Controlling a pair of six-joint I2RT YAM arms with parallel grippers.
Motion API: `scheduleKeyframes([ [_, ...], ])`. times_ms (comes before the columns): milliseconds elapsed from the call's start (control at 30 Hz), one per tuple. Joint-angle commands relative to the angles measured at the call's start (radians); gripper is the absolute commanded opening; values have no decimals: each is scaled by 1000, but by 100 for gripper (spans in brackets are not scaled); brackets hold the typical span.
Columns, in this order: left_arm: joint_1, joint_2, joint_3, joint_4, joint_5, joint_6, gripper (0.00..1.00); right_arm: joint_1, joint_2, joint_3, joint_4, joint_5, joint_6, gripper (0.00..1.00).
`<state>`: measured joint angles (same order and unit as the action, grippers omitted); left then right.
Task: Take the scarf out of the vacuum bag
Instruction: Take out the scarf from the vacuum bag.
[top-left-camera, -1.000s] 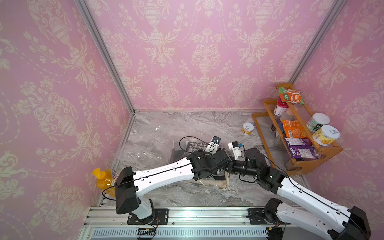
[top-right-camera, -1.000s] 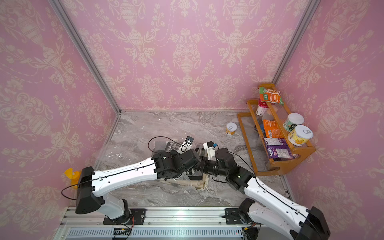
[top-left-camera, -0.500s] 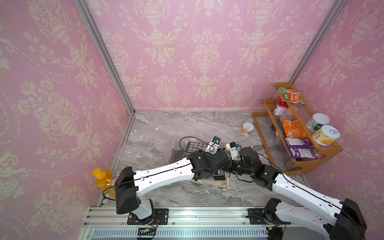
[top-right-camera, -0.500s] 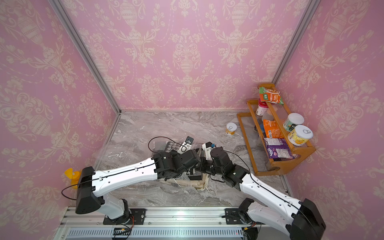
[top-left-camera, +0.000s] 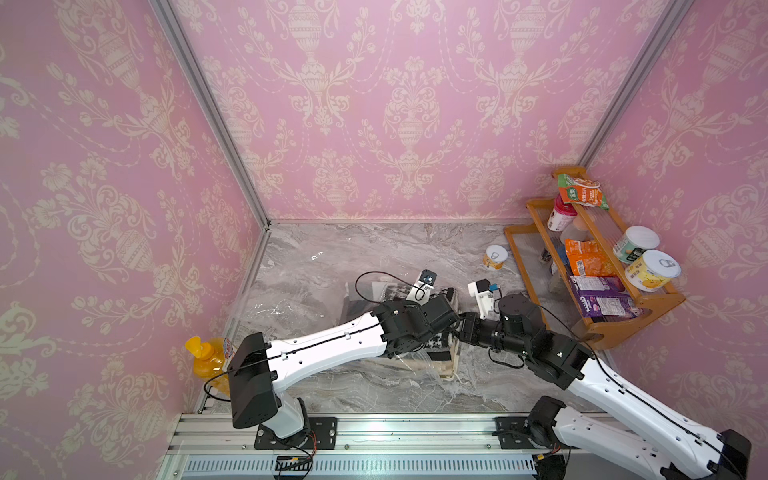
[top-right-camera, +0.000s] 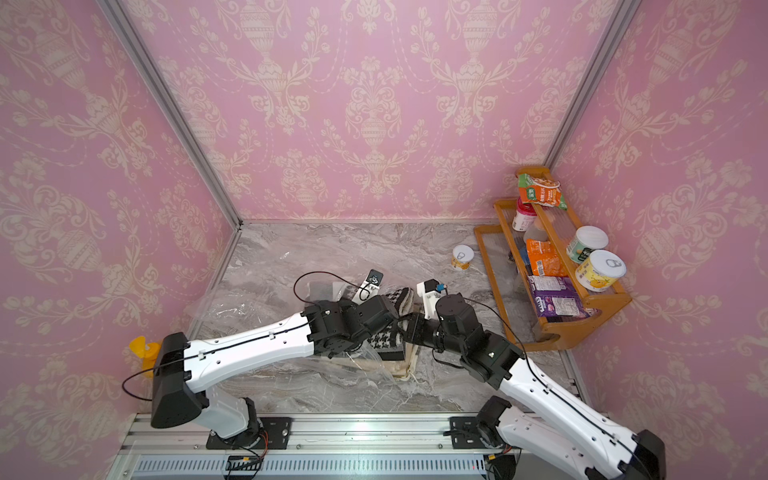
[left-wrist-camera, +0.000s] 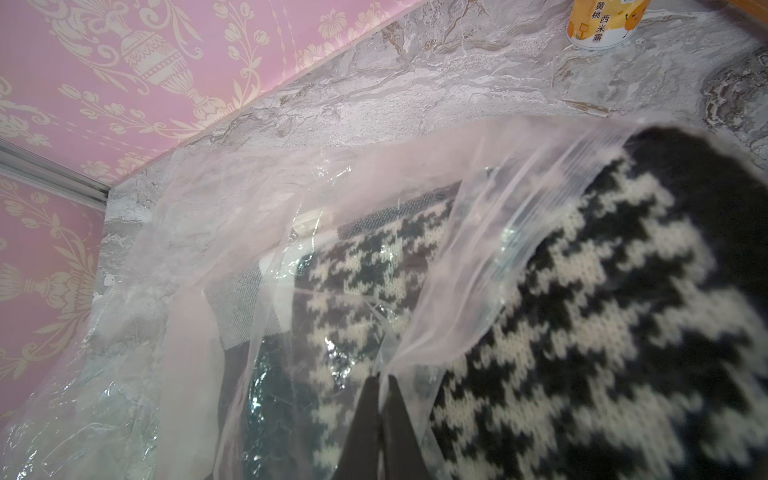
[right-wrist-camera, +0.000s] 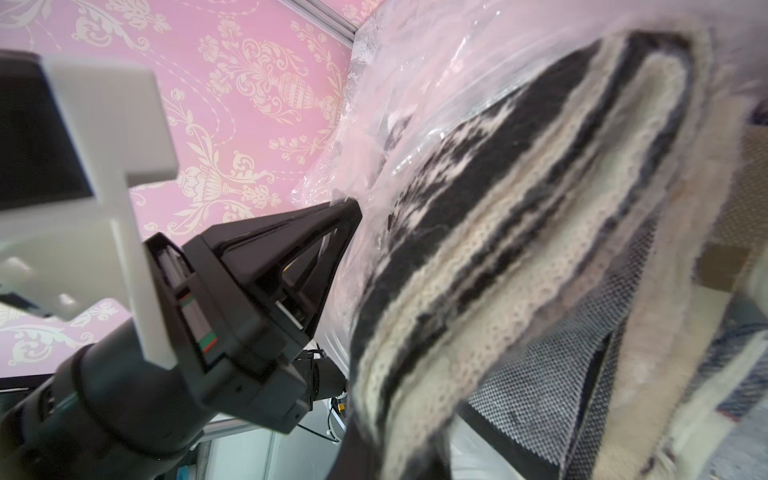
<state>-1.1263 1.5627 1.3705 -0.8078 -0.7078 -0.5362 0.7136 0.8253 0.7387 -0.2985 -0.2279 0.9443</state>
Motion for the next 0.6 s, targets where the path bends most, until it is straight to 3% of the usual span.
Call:
scheduleKeyframes([
  [0,18,-41,-25,-6,-5,15,0,-16,-39,78,-180,88,-81,0],
  [333,35,-34,-42,30,5,60,0,-120,-75,178,-630,298,-227,0],
  [567,57,-47,-82,98,43,87,0,-161,0,269,-788,430,-295,0],
])
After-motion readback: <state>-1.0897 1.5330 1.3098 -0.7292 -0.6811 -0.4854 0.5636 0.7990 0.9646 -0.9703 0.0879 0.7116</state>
